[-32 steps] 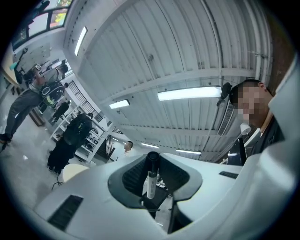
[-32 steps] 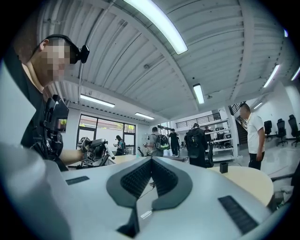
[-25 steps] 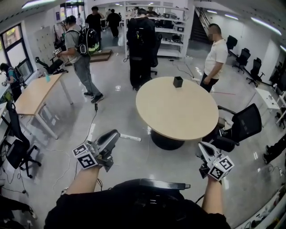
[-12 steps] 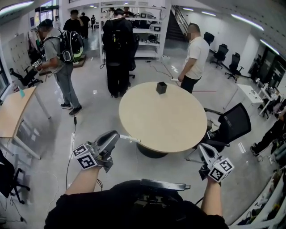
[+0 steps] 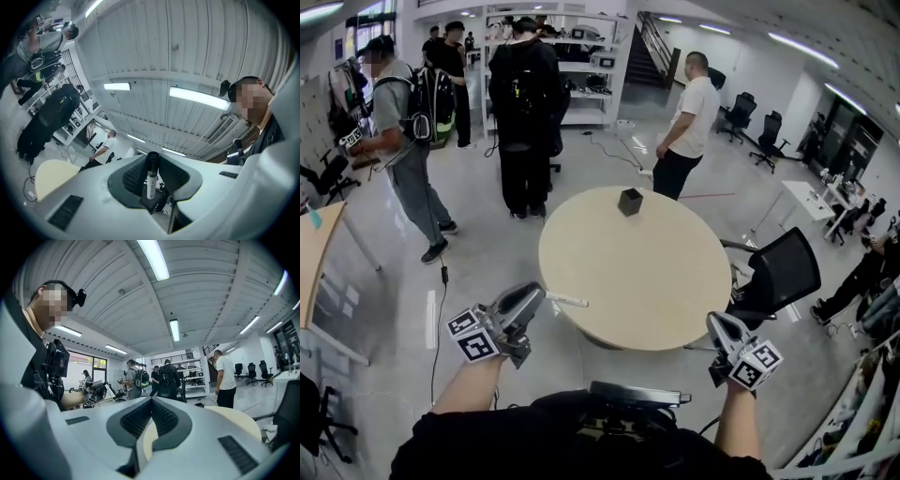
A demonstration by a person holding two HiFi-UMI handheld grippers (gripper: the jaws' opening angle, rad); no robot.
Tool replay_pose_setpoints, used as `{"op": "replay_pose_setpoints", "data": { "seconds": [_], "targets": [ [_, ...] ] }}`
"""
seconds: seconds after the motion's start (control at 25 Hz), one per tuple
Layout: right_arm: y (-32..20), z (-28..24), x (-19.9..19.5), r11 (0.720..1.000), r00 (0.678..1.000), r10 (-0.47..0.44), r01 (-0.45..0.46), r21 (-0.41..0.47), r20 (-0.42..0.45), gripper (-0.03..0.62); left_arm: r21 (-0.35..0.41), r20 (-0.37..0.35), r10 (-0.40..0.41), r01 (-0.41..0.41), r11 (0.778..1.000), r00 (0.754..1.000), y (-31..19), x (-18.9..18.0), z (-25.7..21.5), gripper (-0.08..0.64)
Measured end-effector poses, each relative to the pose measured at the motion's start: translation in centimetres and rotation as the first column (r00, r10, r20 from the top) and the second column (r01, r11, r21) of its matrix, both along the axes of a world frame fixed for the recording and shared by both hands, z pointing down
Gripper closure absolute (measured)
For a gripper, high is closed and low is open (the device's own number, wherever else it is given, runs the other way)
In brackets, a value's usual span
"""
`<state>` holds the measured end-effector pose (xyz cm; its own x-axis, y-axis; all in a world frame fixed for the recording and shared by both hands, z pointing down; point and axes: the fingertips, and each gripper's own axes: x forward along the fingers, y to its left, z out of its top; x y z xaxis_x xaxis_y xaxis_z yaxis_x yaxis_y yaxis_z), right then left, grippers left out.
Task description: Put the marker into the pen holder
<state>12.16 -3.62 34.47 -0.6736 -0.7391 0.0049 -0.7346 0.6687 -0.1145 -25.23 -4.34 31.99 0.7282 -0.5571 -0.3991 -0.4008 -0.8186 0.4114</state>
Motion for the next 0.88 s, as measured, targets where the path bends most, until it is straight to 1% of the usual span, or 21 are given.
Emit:
{"op": "replay_pose_setpoints", "data": {
  "seconds": [0.16,0.32,0.44,0.56,0.64,0.8,0.88],
  "targets": [
    [-3.0,0.1,0.7,1.0,1.0,0.009,-0.009,-0.014,-0.004,0.589,-0.026,0.0,0.008,-0.008,1.0,1.0,-3.0,0.5,0.7,0.486],
    [-7.3,1.1,2.9,1.0,1.0,-0.012,0.012,-0.014,0.012,0.589,-0.037,0.016,-0.015,0.016,0.999,1.0,-6.4,2.5,1.2,0.488],
    [-11.4,1.3,5.0,0.998,0.998,-0.059,0.059,0.007,0.011,0.589,-0.021,0.021,-0.055,0.055,0.998,0.998,-9.0,5.2,0.6,0.488],
    [-15.1,1.4,7.3,0.993,0.993,-0.12,0.12,0.007,0.01,0.589,-0.028,0.021,-0.103,0.104,0.994,0.994,-10.2,8.4,0.0,0.488],
    [-17.6,1.2,8.6,0.986,0.986,-0.165,0.165,0.022,0.013,0.589,-0.022,0.044,-0.138,0.139,0.99,0.989,-11.1,10.4,-0.2,0.488],
    [-22.6,1.0,11.1,0.971,0.972,-0.234,0.232,0.05,0.032,0.589,-0.013,0.055,-0.197,0.198,0.98,0.979,-13.3,13.7,-0.7,0.488],
    [-24.2,1.2,12.0,0.965,0.965,-0.26,0.258,0.057,0.041,0.589,-0.016,0.086,-0.217,0.219,0.976,0.972,-13.9,15.2,-0.5,0.488]
  ]
}}
